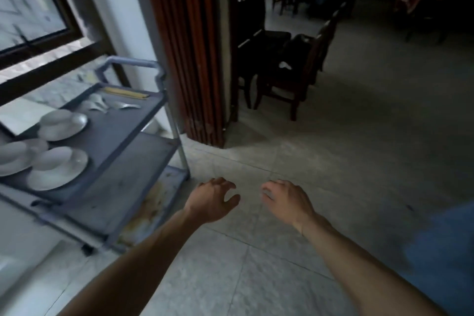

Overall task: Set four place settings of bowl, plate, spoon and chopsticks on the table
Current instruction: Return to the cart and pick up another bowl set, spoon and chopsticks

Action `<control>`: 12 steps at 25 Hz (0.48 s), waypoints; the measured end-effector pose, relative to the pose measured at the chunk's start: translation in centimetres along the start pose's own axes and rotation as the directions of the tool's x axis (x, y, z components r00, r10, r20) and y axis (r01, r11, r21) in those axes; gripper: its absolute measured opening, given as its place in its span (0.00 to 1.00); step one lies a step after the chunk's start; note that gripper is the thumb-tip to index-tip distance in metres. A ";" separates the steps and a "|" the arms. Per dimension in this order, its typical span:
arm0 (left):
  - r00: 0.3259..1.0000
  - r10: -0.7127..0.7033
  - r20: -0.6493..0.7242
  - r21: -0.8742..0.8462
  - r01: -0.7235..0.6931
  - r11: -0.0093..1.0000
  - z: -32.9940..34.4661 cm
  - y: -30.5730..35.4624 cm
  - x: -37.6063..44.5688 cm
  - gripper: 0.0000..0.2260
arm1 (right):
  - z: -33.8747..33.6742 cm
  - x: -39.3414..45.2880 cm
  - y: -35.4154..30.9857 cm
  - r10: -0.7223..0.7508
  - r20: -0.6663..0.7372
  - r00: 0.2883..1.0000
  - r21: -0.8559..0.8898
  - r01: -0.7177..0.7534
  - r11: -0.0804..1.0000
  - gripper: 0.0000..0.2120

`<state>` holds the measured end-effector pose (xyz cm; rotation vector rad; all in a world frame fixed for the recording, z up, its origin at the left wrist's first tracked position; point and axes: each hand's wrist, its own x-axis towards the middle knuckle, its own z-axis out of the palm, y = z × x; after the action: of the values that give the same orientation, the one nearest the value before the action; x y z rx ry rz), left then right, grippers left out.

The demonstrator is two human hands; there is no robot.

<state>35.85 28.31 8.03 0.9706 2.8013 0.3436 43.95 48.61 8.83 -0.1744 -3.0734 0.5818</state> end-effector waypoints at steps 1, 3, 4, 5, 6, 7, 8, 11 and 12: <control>0.999 -0.040 -0.006 -0.013 0.040 0.999 -0.3 -1.7 -0.3 0.25 | 0.6 1.4 -1.3 -0.027 0.021 0.999 0.000 0.027 1.000 0.14; 0.993 -0.116 -0.023 -0.028 0.116 0.993 -1.0 -4.6 -0.9 0.23 | 1.6 4.2 -3.7 -0.084 0.066 0.994 0.002 0.084 0.996 0.15; 0.988 -0.151 -0.035 -0.028 0.150 0.988 -1.2 -5.8 -1.1 0.22 | 2.1 5.5 -4.8 -0.113 0.088 0.990 0.005 0.113 0.994 0.15; 0.980 -0.194 -0.047 -0.030 0.193 0.981 -1.5 -7.2 -1.3 0.22 | 2.6 7.0 -5.8 -0.147 0.109 0.983 0.005 0.147 0.989 0.16; 0.970 -0.235 -0.054 -0.032 0.234 0.972 -1.6 -8.4 -1.5 0.23 | 3.2 8.5 -6.8 -0.178 0.129 0.976 0.002 0.179 0.984 0.16; 0.960 -0.274 -0.061 -0.034 0.272 0.962 -1.8 -9.6 -1.6 0.24 | 3.7 9.9 -7.7 -0.204 0.152 0.967 0.001 0.206 0.978 0.16; 0.947 -0.312 -0.074 -0.034 0.310 0.950 -1.9 -10.9 -1.6 0.26 | 4.2 11.3 -8.7 -0.231 0.176 0.957 0.007 0.233 0.972 0.16; 0.895 -0.434 -0.101 -0.047 0.432 0.901 -2.2 -14.6 -0.9 0.30 | 5.8 16.1 -11.7 -0.323 0.228 0.919 0.013 0.329 0.944 0.16; 0.879 -0.466 -0.101 -0.050 0.464 0.885 -2.5 -15.7 -0.4 0.30 | 6.4 17.7 -12.5 -0.355 0.234 0.905 0.014 0.362 0.932 0.16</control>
<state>26.38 15.65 6.25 0.2503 2.9968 0.3693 24.82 36.71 7.25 0.4875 -3.2102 0.5700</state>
